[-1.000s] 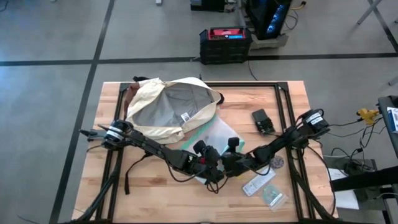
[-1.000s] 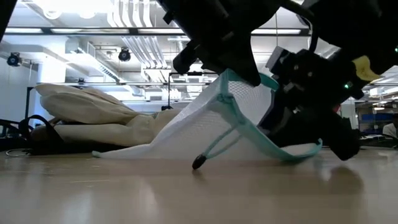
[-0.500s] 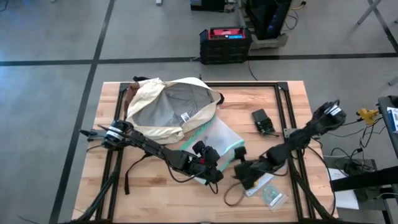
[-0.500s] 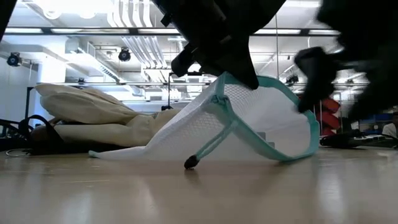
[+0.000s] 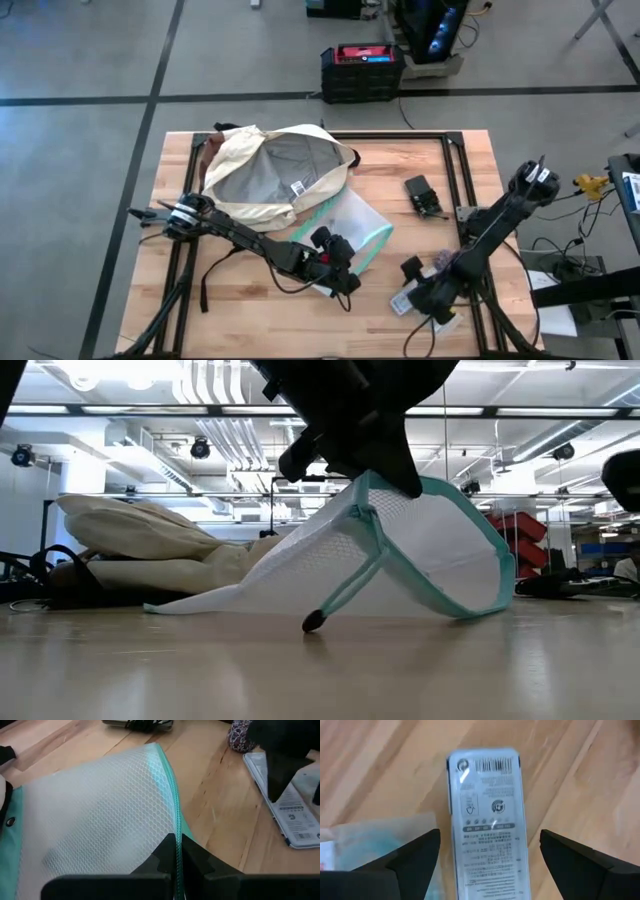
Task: Unpack backpack
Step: Put the white pencil case into the green zip bag
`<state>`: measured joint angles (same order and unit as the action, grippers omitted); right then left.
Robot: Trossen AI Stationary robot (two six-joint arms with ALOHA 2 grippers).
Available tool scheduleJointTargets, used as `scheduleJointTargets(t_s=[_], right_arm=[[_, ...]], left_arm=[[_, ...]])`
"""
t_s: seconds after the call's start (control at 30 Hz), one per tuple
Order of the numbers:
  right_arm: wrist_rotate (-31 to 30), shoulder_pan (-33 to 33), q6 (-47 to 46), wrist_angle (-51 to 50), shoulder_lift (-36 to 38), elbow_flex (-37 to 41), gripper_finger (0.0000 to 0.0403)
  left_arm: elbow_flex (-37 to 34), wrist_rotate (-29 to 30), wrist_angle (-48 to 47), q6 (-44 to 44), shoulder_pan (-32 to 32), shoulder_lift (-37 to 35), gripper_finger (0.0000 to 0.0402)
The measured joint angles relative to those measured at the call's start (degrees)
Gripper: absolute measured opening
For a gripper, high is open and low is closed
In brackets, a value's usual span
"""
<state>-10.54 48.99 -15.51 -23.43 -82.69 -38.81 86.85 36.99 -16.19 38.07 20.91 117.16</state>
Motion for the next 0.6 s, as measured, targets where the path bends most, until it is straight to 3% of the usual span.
scheduleJointTargets(t_s=[0.27, 0.43, 0.6], right_arm=[[0.71, -4.4, 5.67, 9.22, -7.75, -1.5, 0.0315], [-2.18, -8.92, 12.16, 15.12, -9.26, -4.6, 0.0312], [-1.38, -12.24, 10.94, 13.67, -7.84, -6.01, 0.0294]], left_arm=[[0.0, 0.0, -0.01, -0.49, 0.0, 0.0, 0.0], [0.0, 0.0, -0.06, -0.95, 0.0, 0.0, 0.0], [0.0, -0.02, -0.18, -1.23, 0.0, 0.0, 0.0]])
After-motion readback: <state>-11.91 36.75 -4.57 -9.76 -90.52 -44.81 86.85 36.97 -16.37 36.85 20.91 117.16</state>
